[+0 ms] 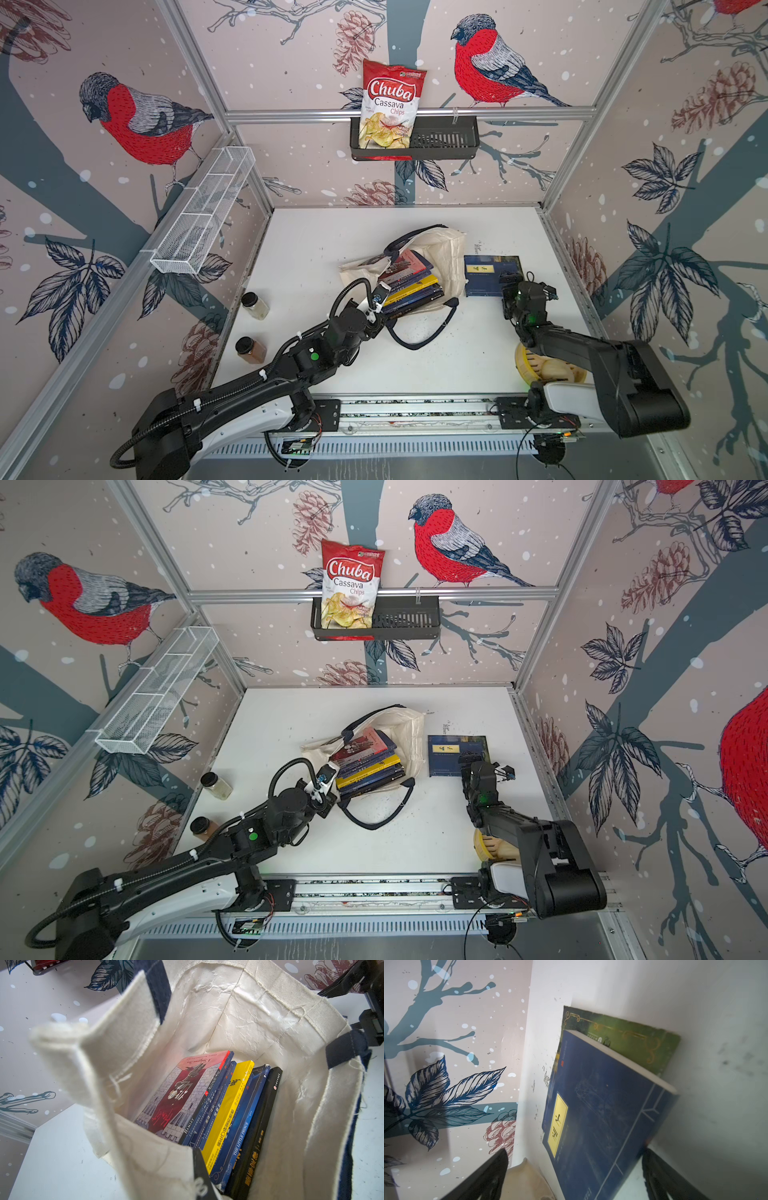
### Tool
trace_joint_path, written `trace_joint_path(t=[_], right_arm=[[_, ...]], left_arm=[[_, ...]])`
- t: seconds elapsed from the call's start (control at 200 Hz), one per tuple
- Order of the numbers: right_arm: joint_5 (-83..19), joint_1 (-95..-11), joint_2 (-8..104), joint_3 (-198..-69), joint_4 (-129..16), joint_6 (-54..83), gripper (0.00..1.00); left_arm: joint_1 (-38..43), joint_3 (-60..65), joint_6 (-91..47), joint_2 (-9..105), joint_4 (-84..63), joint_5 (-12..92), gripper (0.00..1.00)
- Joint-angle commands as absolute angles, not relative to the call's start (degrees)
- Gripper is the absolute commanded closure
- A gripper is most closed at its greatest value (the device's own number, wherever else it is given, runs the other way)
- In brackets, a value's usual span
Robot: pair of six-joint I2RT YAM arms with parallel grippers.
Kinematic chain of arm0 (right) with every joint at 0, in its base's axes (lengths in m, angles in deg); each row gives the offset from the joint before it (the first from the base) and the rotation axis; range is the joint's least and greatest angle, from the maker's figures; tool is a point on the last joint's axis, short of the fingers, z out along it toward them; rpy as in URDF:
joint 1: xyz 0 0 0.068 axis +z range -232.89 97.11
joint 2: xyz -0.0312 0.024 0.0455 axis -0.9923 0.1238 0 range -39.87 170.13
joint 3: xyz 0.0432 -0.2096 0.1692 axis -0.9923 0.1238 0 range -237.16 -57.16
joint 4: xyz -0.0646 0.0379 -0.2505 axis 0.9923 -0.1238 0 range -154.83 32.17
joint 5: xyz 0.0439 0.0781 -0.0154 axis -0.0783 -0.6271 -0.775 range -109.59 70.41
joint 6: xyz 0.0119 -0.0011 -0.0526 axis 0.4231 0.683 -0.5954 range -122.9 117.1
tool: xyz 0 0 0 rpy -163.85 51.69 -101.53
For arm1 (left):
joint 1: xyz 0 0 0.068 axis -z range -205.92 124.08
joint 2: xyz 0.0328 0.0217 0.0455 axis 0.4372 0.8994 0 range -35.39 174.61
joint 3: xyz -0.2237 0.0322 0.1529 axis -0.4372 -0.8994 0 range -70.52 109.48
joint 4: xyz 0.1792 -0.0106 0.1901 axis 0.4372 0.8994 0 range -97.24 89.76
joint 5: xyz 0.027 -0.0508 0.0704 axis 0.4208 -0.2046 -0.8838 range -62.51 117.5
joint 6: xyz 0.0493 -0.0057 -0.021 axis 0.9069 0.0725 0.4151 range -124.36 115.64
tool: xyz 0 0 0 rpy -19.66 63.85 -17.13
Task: Take out the books from the canvas bag
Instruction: Place the book on the book, then pick up the book from the canvas bag.
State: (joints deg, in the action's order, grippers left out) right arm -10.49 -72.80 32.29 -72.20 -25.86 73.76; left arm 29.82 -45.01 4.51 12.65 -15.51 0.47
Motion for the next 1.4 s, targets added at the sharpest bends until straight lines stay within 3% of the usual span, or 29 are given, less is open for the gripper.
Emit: trace_joint_path(t=[0.0, 0.23, 0.38, 0.52, 0.62, 0.765, 0.901, 1.001, 1.106, 1.396], right_arm=[[-6.9, -72.7, 28.0, -72.9, -38.5, 74.7, 0.00], [-5.4, -65.8, 17.1, -77.6, -49.8, 69.4, 0.00], [-0.1, -52.9, 10.8, -81.9, -52.0, 66.3, 0.00], [4.3, -40.4, 11.3, -88.7, -55.8, 64.5, 0.02], [7.8, -31.9, 11.6, -89.6, -53.1, 65.1, 0.09], [8.2, -25.4, 16.5, -92.6, -50.6, 65.2, 0.13], [4.0, -24.4, 25.2, -95.0, -45.4, 63.4, 0.13], [0.6, -25.2, 31.3, -97.4, -42.2, 62.1, 0.22], [-3.4, -26.3, 37.5, -100.6, -40.4, 61.2, 0.23], [-10.9, -28.2, 48.0, -104.9, -37.6, 65.3, 0.28]], left_arm=[[30.1, -44.6, 5.3, 12.2, -20.5, 2.4, 1.00], [30.3, -47.1, 8.9, 10.6, -22.8, 5.2, 1.00], [30.6, -49.0, 11.7, 10.1, -23.9, 6.7, 1.00], [30.7, -48.9, 12.2, 11.4, -23.4, 6.4, 1.00], [30.7, -49.1, 12.2, 11.3, -23.5, 6.6, 1.00], [30.8, -49.2, 12.5, 11.3, -24.0, 6.7, 1.00], [30.9, -49.3, 12.7, 11.3, -24.1, 7.0, 1.00], [30.9, -49.5, 12.8, 11.0, -24.4, 6.9, 1.00], [31.1, -49.7, 13.2, 10.7, -24.5, 7.2, 1.00], [31.4, -49.8, 13.6, 10.2, -24.8, 7.0, 1.00]])
